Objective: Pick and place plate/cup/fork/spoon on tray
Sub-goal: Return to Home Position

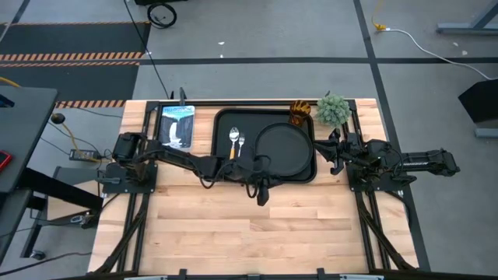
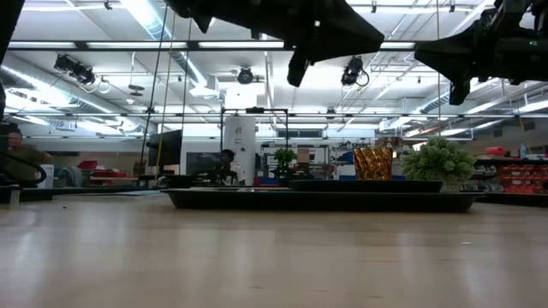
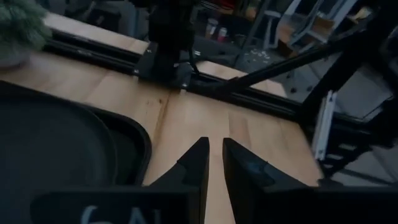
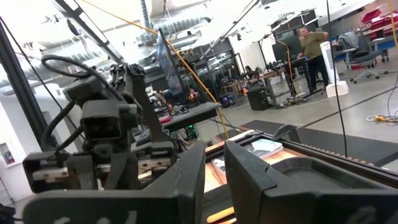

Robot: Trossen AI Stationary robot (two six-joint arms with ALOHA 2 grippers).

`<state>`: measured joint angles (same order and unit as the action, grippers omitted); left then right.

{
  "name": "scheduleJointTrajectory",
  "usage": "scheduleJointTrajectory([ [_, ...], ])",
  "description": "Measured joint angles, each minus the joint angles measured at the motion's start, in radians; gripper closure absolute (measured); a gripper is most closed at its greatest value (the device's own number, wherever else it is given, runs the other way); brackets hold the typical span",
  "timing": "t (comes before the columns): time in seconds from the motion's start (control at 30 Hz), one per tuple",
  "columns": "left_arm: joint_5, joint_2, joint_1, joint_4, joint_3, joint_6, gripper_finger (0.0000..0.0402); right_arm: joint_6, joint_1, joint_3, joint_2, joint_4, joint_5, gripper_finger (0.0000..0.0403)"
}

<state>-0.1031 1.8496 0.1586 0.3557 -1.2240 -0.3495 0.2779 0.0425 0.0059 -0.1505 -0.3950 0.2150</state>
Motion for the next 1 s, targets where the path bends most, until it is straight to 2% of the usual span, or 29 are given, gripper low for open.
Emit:
scheduleJointTrajectory([
  [0.23,-0.149,-0.003,0.162,-0.002,0.000,0.124,0.0349,0.000,0.000,0.000,0.000,0.000,0.000,0.0334],
  [0.43,-0.172,-0.097,0.273,-0.031,0.001,0.267,0.0349,0.000,0.000,0.000,0.000,0.000,0.000,0.0334],
  [0.63,-0.175,-0.262,0.294,-0.261,0.012,0.309,0.0349,0.000,0.000,0.000,0.000,0.000,0.000,0.0334],
  [0.8,-0.174,-0.403,0.312,-0.316,0.132,0.248,0.0349,0.000,0.000,0.000,0.000,0.000,0.000,0.0334],
  [0.9,-0.173,-0.496,0.331,-0.255,0.251,0.204,0.0349,0.000,0.000,0.000,0.000,0.000,0.000,0.0334],
  [1.0,-0.174,-0.601,0.349,-0.113,0.411,0.204,0.0349,0.000,0.000,0.000,0.000,0.000,0.000,0.0334],
])
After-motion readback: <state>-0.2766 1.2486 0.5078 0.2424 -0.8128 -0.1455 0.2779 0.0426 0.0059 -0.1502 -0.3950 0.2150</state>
